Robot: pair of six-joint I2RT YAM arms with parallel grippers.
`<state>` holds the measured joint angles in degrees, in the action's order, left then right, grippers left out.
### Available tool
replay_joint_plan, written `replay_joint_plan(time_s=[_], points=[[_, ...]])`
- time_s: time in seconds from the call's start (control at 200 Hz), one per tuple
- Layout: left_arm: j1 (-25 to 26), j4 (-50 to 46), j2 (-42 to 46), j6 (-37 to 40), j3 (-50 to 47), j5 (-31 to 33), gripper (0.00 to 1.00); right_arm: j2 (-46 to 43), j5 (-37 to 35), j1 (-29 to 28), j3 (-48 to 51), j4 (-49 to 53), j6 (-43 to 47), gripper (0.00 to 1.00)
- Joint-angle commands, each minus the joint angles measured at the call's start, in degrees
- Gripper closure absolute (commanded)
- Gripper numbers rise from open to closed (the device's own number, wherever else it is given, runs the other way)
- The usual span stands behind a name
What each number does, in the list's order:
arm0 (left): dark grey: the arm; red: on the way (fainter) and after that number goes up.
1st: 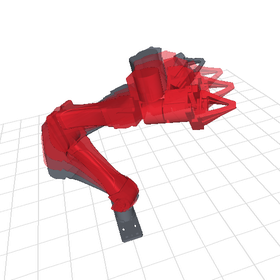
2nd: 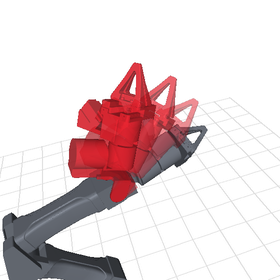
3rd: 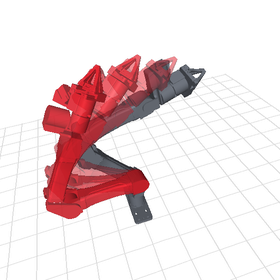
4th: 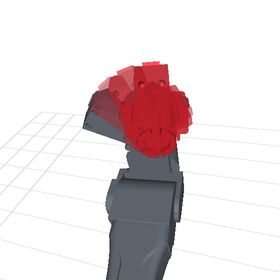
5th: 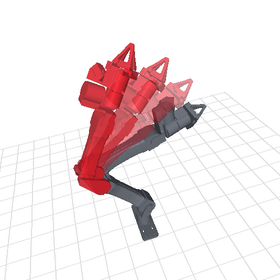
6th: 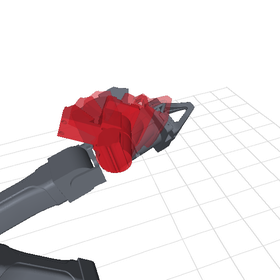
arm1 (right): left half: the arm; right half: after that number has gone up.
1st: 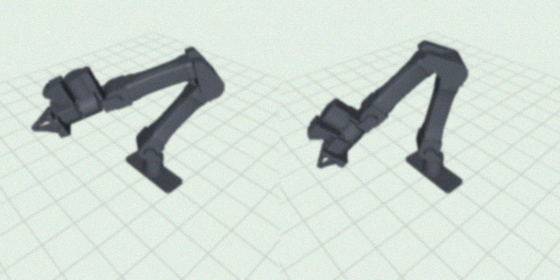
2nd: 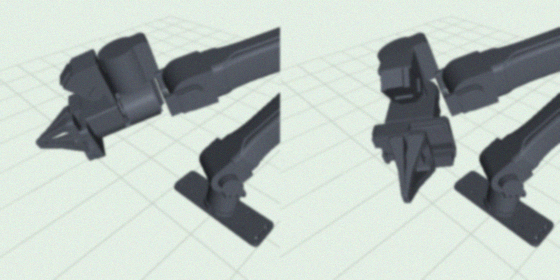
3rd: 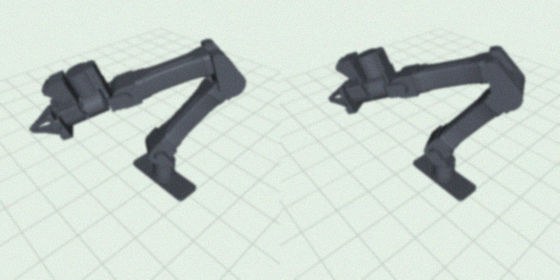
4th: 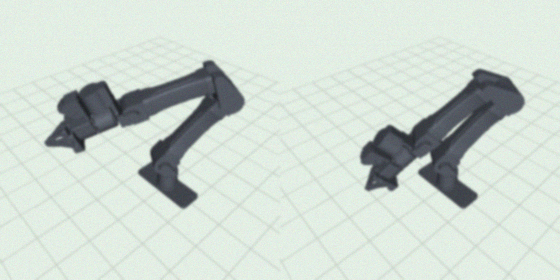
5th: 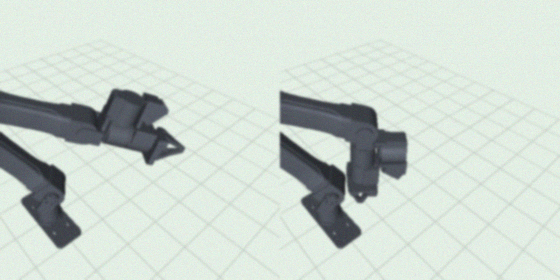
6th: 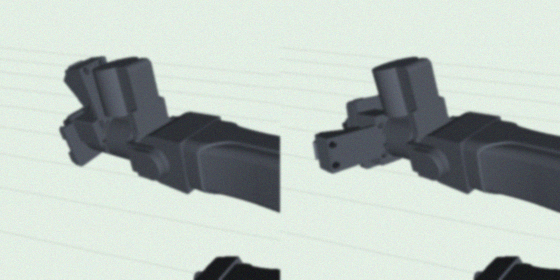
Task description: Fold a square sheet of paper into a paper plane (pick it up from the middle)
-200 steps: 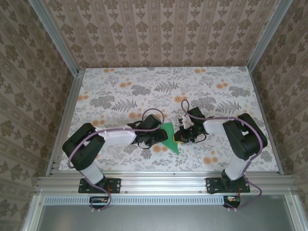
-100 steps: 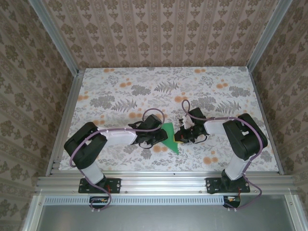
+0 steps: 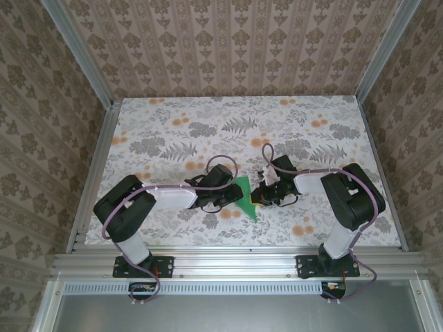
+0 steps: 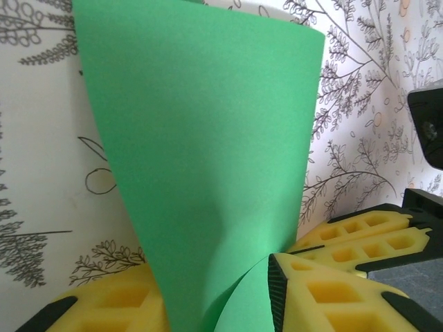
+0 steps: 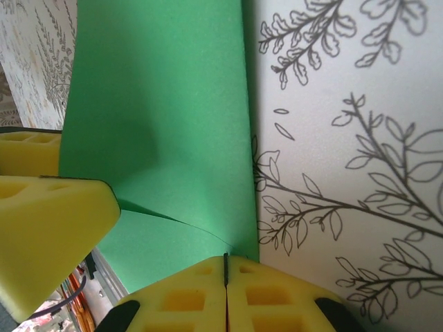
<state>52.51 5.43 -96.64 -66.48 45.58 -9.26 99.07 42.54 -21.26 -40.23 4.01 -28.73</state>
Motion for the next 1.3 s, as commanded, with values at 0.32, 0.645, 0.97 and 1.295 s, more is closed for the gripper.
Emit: replay_joint_plan(time_s=[0.32,0.645,0.97,1.295], points=[[-0.1,0.9,-1.6,0.8,1.2,-0.9,0.82,0.5,-5.5,0.6,1.5,2.6,-0.6,0.89],[-0.1,-7.5,-2.4,-0.5,5.0,0.4,1.00,-16.0,-18.1,-1.3,2.9,10.6,-0.9,0.69],[-0.2,-9.3,-2.0,-1.4,5.9,0.0,1.00,-36.0,-44.2,-20.4,16.1,-2.7,3.8,0.58],[-0.3,-9.6,-2.0,-1.3,6.2,-0.1,1.00,-31.3,-53.4,-35.1,14.6,-7.6,18.8,0.57]])
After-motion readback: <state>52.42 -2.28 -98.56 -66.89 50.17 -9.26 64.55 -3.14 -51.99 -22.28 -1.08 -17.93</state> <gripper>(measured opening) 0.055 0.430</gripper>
